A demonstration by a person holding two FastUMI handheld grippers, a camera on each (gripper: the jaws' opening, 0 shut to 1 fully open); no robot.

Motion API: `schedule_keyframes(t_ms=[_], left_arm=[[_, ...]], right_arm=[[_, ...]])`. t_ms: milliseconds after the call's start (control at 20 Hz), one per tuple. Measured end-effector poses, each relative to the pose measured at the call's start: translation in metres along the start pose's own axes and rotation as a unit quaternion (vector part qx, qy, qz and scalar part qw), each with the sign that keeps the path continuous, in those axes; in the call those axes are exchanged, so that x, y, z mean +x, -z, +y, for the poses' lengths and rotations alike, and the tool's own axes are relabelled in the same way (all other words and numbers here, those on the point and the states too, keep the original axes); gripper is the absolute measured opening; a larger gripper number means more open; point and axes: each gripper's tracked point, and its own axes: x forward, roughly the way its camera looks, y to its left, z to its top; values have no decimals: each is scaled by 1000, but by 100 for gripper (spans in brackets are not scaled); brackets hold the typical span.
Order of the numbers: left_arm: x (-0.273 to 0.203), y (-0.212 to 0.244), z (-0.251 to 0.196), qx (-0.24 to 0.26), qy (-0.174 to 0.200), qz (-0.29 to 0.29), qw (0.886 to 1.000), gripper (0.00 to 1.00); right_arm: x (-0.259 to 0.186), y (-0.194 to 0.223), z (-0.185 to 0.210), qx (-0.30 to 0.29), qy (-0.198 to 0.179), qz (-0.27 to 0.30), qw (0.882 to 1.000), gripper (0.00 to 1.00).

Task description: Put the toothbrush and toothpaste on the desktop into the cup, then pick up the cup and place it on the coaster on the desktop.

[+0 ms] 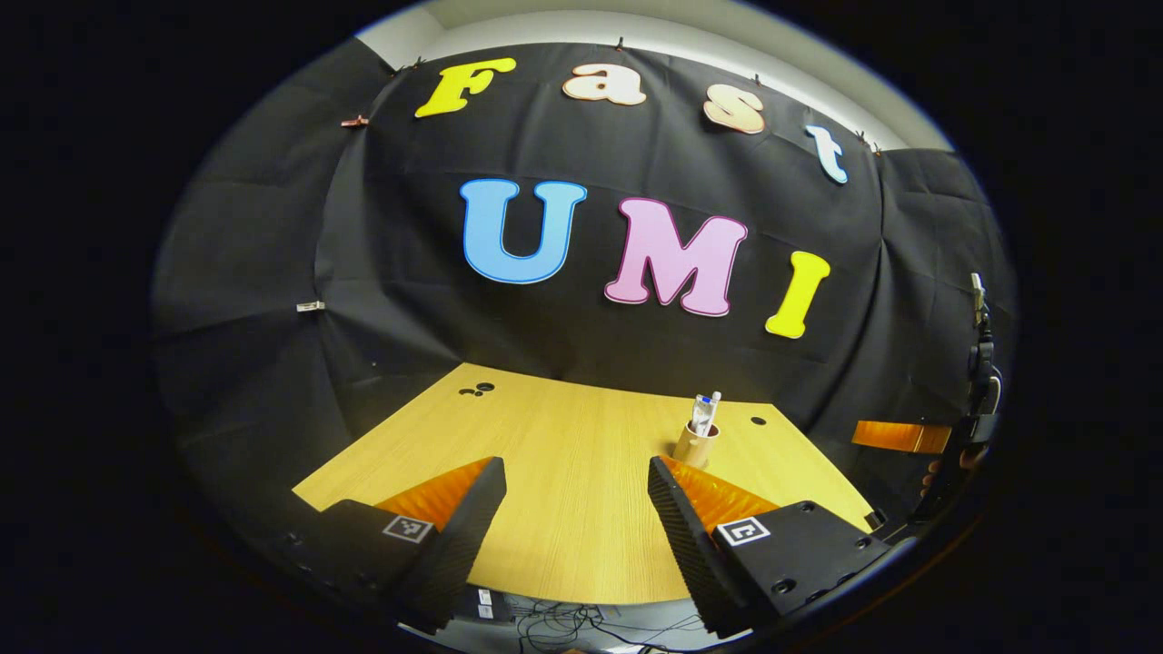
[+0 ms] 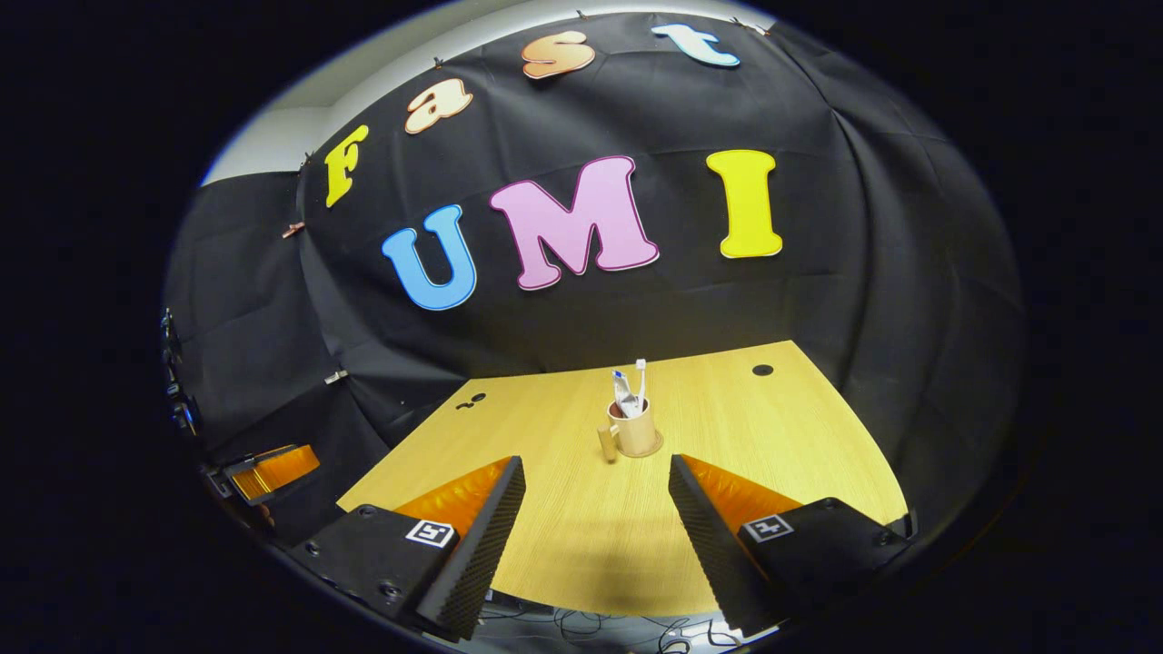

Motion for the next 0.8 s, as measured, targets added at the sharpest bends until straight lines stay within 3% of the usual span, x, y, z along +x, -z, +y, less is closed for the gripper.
schedule_keyframes(t_ms=[800], left_arm=[[-5,13,9,-14,-9,18,1000,98]], right_arm=[[-2,0,4,15,-5,0,1000,98]])
